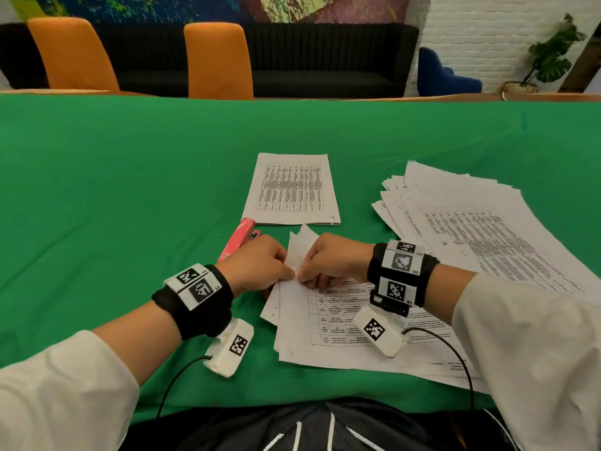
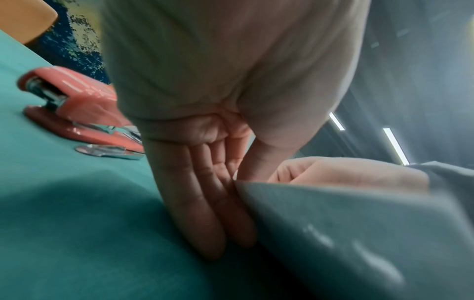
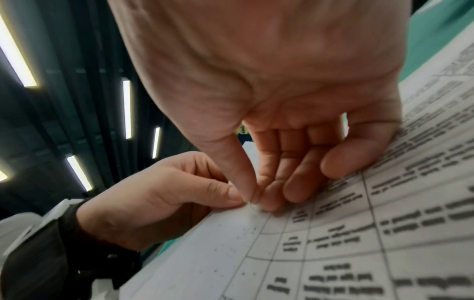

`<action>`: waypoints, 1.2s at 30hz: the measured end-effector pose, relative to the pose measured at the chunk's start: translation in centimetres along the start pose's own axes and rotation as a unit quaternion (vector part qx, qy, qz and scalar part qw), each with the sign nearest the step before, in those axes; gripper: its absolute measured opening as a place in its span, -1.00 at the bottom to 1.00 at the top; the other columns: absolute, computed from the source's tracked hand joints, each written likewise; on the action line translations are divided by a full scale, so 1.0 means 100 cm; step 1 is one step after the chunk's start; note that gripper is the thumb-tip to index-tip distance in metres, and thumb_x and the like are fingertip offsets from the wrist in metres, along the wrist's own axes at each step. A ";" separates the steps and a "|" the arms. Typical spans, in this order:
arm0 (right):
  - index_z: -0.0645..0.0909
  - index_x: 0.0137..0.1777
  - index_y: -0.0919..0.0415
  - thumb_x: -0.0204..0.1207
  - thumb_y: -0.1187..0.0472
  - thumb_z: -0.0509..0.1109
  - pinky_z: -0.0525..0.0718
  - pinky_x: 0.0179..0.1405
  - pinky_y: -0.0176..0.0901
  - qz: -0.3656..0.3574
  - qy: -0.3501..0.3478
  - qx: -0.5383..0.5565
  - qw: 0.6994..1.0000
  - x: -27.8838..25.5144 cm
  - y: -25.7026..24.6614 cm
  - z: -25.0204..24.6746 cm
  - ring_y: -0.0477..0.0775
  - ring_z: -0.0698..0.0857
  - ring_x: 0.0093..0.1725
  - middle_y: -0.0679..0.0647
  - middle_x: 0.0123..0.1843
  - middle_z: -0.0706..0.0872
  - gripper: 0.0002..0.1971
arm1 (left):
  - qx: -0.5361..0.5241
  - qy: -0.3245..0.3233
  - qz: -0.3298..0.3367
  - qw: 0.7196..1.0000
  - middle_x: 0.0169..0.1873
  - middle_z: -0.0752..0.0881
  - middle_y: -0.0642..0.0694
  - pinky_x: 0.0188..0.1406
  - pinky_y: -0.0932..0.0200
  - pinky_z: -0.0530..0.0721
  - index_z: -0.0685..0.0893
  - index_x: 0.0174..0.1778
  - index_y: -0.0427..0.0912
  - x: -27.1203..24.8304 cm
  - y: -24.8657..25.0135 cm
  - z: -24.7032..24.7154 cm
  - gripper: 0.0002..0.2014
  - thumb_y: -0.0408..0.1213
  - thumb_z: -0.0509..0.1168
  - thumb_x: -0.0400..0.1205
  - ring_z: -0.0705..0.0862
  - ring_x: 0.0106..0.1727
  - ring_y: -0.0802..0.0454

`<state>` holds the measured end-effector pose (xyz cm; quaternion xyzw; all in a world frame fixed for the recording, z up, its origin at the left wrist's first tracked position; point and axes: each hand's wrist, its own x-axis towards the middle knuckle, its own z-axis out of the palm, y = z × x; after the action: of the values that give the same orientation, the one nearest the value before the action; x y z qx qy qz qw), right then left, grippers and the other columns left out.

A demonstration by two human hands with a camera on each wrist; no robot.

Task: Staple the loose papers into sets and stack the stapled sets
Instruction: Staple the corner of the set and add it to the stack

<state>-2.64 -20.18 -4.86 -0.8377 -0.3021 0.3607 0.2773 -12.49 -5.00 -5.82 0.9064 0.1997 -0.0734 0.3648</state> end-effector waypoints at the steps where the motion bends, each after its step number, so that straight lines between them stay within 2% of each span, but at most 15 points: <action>1: 0.83 -0.05 0.30 0.60 0.23 0.55 0.64 -0.43 -0.25 -0.001 -0.012 0.013 1.000 0.000 0.001 -0.002 0.00 0.76 -0.29 0.07 -0.22 0.86 -0.88 | 0.002 0.003 -0.003 1.000 -0.38 0.71 -0.17 -0.33 0.16 0.58 0.80 -0.14 -0.40 -0.001 0.001 -0.001 -0.76 -0.23 0.53 0.60 0.62 -0.39 -0.03; 5: 0.71 -0.06 0.33 0.60 0.38 0.53 0.84 -0.20 -0.03 -0.024 -0.043 0.155 0.987 -0.012 0.010 -0.015 0.16 0.84 -0.11 0.31 -0.05 0.88 -0.95 | -0.063 -0.022 -0.008 0.998 -0.16 0.84 -0.37 -0.32 0.04 0.84 0.77 -0.02 -0.51 0.000 -0.001 -0.004 -0.71 -0.28 0.54 0.62 0.85 -0.20 -0.28; 7: 0.67 -0.08 0.37 0.57 0.45 0.53 0.88 -0.11 0.07 -0.032 -0.034 0.202 0.978 -0.025 0.016 -0.023 0.19 0.85 -0.10 0.37 -0.03 0.87 -0.93 | -0.089 -0.036 -0.017 0.995 -0.19 0.86 -0.27 -0.38 0.09 0.81 0.78 -0.05 -0.47 0.000 -0.002 -0.003 -0.77 -0.30 0.53 0.66 0.86 -0.24 -0.17; 12: 0.75 -0.07 0.38 0.55 0.46 0.56 0.90 -0.13 0.06 -0.059 0.025 0.212 0.975 -0.071 0.036 -0.052 0.16 0.82 -0.22 0.39 -0.10 0.84 -0.96 | -0.146 -0.057 -0.030 0.987 -0.39 0.83 -0.07 -0.54 0.22 0.70 0.77 -0.20 -0.29 0.004 -0.009 -0.002 -0.85 -0.37 0.47 0.69 0.79 -0.42 0.06; 15: 0.79 -0.05 0.40 0.52 0.47 0.57 0.91 -0.09 0.10 -0.062 0.087 0.213 0.971 -0.109 0.057 -0.078 0.18 0.80 -0.27 0.39 -0.15 0.82 -0.95 | -0.174 -0.078 -0.042 0.981 -0.25 0.88 -0.17 -0.56 0.23 0.70 0.81 -0.09 -0.30 0.006 -0.013 -0.004 -0.90 -0.36 0.45 0.71 0.81 -0.38 0.05; 20: 0.84 -0.04 0.40 0.33 0.41 0.61 0.91 -0.07 0.03 0.003 0.163 0.216 0.963 -0.186 0.123 -0.117 0.21 0.80 -0.27 0.39 -0.18 0.81 -0.80 | -0.179 -0.091 -0.053 0.978 -0.01 0.86 -0.40 -0.53 0.20 0.74 0.80 0.10 -0.42 0.014 -0.019 -0.002 -0.80 -0.34 0.46 0.69 0.79 -0.24 -0.12; 22: 0.86 -0.11 0.35 0.26 0.37 0.63 0.88 -0.16 -0.05 0.043 0.161 0.187 0.968 -0.219 0.158 -0.124 0.23 0.80 -0.32 0.41 -0.21 0.80 -0.81 | -0.179 -0.087 -0.051 0.979 0.00 0.84 -0.45 -0.57 0.22 0.72 0.81 0.09 -0.43 0.017 -0.022 0.000 -0.80 -0.33 0.47 0.67 0.76 -0.27 -0.11; 24: 0.86 -0.15 0.33 0.26 0.36 0.66 0.85 -0.20 -0.07 0.090 0.111 0.120 0.982 -0.247 0.198 -0.123 0.27 0.81 -0.33 0.48 -0.19 0.82 -0.85 | -0.184 -0.085 -0.046 0.978 -0.01 0.81 -0.51 -0.61 0.23 0.68 0.79 0.11 -0.47 0.017 -0.022 0.001 -0.76 -0.34 0.48 0.65 0.75 -0.36 -0.06; 26: 0.87 -0.13 0.29 0.38 0.43 0.66 0.82 -0.16 -0.03 0.147 0.019 0.075 0.986 -0.267 0.237 -0.116 0.25 0.81 -0.31 0.48 -0.16 0.83 -0.89 | -0.194 -0.088 -0.042 0.976 -0.03 0.78 -0.58 -0.66 0.23 0.64 0.80 0.08 -0.47 0.014 -0.020 0.000 -0.58 -0.19 0.63 0.47 0.72 -0.46 -0.01; 28: 0.88 -0.09 0.28 0.35 0.35 0.63 0.83 -0.14 -0.04 0.198 -0.043 0.079 0.976 -0.278 0.272 -0.105 0.19 0.81 -0.29 0.46 -0.11 0.84 -0.86 | -0.191 -0.097 -0.034 0.976 -0.10 0.81 -0.52 -0.68 0.21 0.63 0.84 -0.01 -0.42 0.012 -0.021 -0.001 -0.12 0.18 0.81 -0.07 0.72 -0.48 -0.04; 29: 0.88 -0.06 0.28 0.32 0.29 0.62 0.83 -0.13 -0.05 0.220 -0.062 0.085 0.970 -0.280 0.286 -0.099 0.17 0.81 -0.27 0.44 -0.09 0.85 -0.81 | -0.191 -0.098 -0.033 0.976 -0.16 0.82 -0.48 -0.69 0.21 0.63 0.84 -0.04 -0.40 0.012 -0.021 -0.002 0.06 0.28 0.79 -0.34 0.73 -0.49 -0.05; 30: 0.88 -0.03 0.28 0.35 0.27 0.62 0.84 -0.10 -0.05 0.235 -0.081 0.087 0.965 -0.278 0.297 -0.093 0.16 0.83 -0.25 0.40 -0.08 0.86 -0.80 | -0.196 -0.098 -0.032 0.975 -0.23 0.83 -0.43 -0.71 0.21 0.62 0.85 -0.06 -0.39 0.014 -0.022 -0.003 0.14 0.31 0.76 -0.48 0.72 -0.52 -0.04; 32: 0.87 0.01 0.29 0.49 0.35 0.58 0.85 -0.05 -0.06 0.255 -0.104 0.092 0.957 -0.272 0.318 -0.078 0.11 0.85 -0.22 0.31 -0.07 0.88 -0.88 | -0.202 -0.107 -0.030 0.973 -0.34 0.82 -0.34 -0.75 0.24 0.58 0.88 -0.08 -0.32 0.012 -0.019 -0.002 0.12 0.28 0.76 -0.54 0.70 -0.59 0.00; 35: 0.88 -0.04 0.20 0.56 0.43 0.50 0.85 -0.04 -0.09 0.280 -0.101 0.094 0.950 -0.251 0.350 -0.051 0.05 0.85 -0.20 0.23 -0.09 0.88 -0.83 | -0.203 -0.109 -0.032 0.973 -0.36 0.81 -0.31 -0.76 0.25 0.57 0.87 -0.07 -0.36 0.005 -0.013 -0.003 -0.04 0.19 0.82 -0.30 0.67 -0.62 0.01; 36: 0.89 -0.07 0.16 0.57 0.43 0.48 0.84 -0.06 -0.11 0.289 -0.094 0.088 0.949 -0.242 0.360 -0.043 0.03 0.84 -0.20 0.20 -0.10 0.88 -0.80 | -0.205 -0.111 -0.033 0.972 -0.35 0.82 -0.31 -0.75 0.25 0.57 0.88 -0.10 -0.33 0.003 -0.013 -0.003 -0.04 0.22 0.82 -0.33 0.67 -0.62 0.01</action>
<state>-1.79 -62.17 -16.31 -0.8236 -0.0393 0.5278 0.2037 -12.75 -3.85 -6.49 0.7916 0.1979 -0.1434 0.5600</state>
